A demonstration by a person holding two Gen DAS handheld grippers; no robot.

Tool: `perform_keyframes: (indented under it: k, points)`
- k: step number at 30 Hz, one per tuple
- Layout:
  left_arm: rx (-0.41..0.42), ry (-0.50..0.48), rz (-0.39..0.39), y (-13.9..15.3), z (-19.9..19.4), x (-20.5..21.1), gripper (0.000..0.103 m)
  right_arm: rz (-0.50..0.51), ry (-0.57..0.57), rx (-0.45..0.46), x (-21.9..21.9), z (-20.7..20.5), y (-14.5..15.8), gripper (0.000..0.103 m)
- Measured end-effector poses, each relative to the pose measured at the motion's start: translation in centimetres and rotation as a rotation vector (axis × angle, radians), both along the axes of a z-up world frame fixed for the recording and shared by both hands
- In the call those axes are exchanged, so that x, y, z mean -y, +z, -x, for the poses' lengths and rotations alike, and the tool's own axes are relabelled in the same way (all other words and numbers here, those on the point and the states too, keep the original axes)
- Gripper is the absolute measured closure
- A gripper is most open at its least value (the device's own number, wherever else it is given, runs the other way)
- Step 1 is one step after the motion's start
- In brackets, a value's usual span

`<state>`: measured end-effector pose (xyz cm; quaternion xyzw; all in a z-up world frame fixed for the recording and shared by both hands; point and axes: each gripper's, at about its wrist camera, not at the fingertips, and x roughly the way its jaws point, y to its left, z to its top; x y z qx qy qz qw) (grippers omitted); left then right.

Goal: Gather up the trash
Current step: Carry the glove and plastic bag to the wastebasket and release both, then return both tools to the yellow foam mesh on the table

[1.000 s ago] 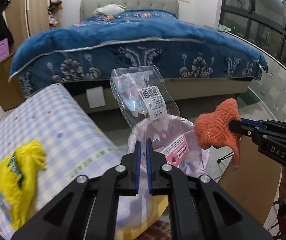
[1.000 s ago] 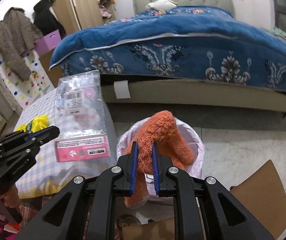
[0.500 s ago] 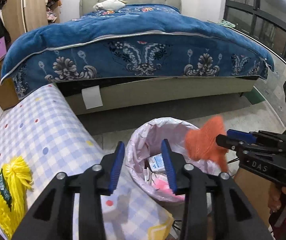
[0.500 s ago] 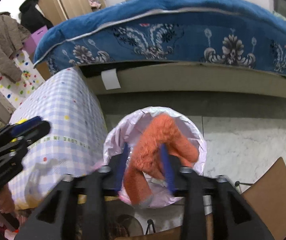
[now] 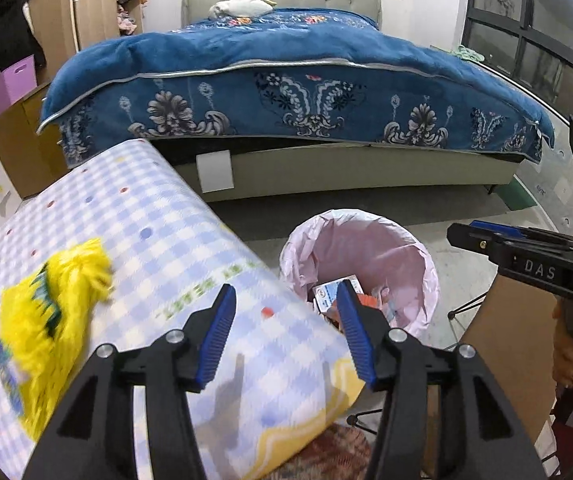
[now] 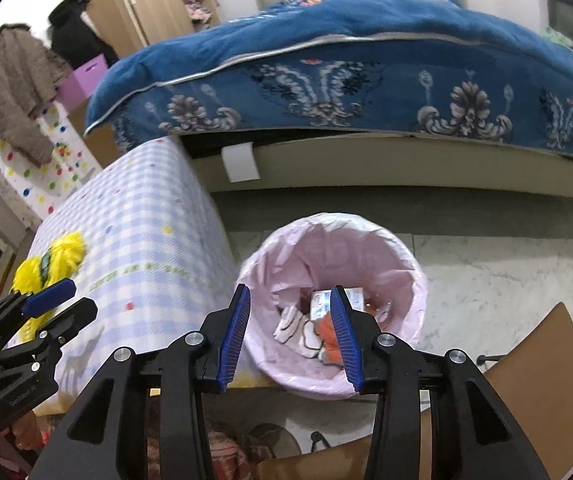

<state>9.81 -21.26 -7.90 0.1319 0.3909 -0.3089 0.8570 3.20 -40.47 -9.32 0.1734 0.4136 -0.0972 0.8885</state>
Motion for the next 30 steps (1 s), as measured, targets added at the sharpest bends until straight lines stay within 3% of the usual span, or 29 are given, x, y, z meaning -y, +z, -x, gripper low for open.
perform_keyframes:
  k: [5,8,11,15,22,30]
  points:
    - [0.018,0.044,0.028,1.3,0.9,-3.7,0.051,0.030,0.050,0.013,-3.2,-0.2,1.5,0.060]
    - [0.038,0.077,0.038,1.7,1.3,-5.8,0.045,0.053,0.086,0.025,-5.2,-0.5,2.6,0.060]
    - [0.053,0.120,0.045,1.9,1.5,-8.5,0.042,0.073,0.123,0.033,-7.5,-1.0,3.4,0.055]
    - [0.068,0.214,0.057,2.0,1.6,-13.0,0.029,0.091,0.193,0.043,-10.8,-1.8,4.3,0.043]
    - [0.055,0.405,0.042,1.1,0.2,-20.1,0.024,0.116,0.330,0.056,-16.7,-3.9,4.8,0.039]
    - [0.041,0.407,0.035,0.1,-2.1,-20.5,0.027,0.129,0.385,0.059,-18.8,-4.3,4.7,0.039]
